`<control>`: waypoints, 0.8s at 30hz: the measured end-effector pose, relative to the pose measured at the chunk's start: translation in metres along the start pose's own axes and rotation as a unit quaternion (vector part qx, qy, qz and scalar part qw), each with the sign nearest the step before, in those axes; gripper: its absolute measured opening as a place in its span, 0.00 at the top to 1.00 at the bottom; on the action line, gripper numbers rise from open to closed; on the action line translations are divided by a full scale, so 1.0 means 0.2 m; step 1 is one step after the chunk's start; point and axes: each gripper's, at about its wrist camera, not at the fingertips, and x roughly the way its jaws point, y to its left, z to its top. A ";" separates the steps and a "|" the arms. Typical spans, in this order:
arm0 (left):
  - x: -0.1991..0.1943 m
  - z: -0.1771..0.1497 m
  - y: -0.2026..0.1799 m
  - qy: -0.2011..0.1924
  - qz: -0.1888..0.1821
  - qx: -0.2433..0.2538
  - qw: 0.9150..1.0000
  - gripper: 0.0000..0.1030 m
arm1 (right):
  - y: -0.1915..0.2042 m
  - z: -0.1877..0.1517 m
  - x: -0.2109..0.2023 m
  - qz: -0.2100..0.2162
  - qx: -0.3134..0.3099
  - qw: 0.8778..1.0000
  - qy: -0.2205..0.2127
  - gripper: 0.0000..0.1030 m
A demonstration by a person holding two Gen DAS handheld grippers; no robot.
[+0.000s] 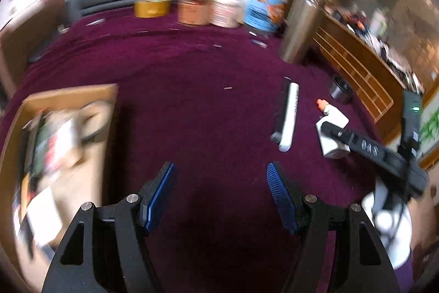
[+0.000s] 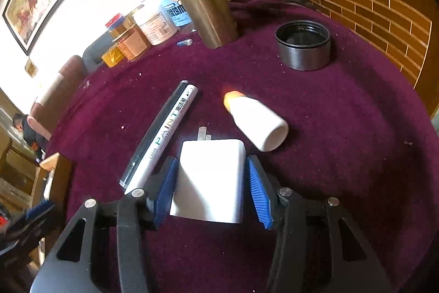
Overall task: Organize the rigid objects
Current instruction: 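Grasp the black marker with the left tool while the right tool carries the charger to the box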
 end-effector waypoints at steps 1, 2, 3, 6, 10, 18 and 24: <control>0.07 0.03 -0.04 0.006 -0.002 0.012 1.000 0.40 | 0.01 0.00 0.00 0.001 -0.003 1.000 0.000 0.50; 0.15 0.08 -0.09 0.012 -0.006 0.029 0.999 0.40 | 0.01 0.00 0.00 0.002 -0.002 1.000 0.000 0.50; 0.19 0.11 -0.12 0.016 -0.012 0.039 0.999 0.40 | 0.00 0.00 0.00 0.006 0.001 1.000 0.000 0.50; 0.34 0.22 -0.21 0.016 -0.016 0.068 0.997 0.40 | -0.01 0.01 0.01 0.013 0.007 1.000 0.000 0.50; 0.49 0.28 -0.26 0.045 -0.037 0.079 0.995 0.42 | -0.02 0.01 0.01 0.016 0.008 1.000 0.001 0.50; 0.30 0.11 -0.10 0.064 -0.025 0.063 0.996 0.77 | -0.02 0.01 0.02 0.017 0.010 1.000 0.001 0.49; 0.10 -0.03 0.05 0.066 -0.056 0.015 0.996 0.63 | -0.02 0.01 0.02 0.019 0.008 1.000 0.002 0.48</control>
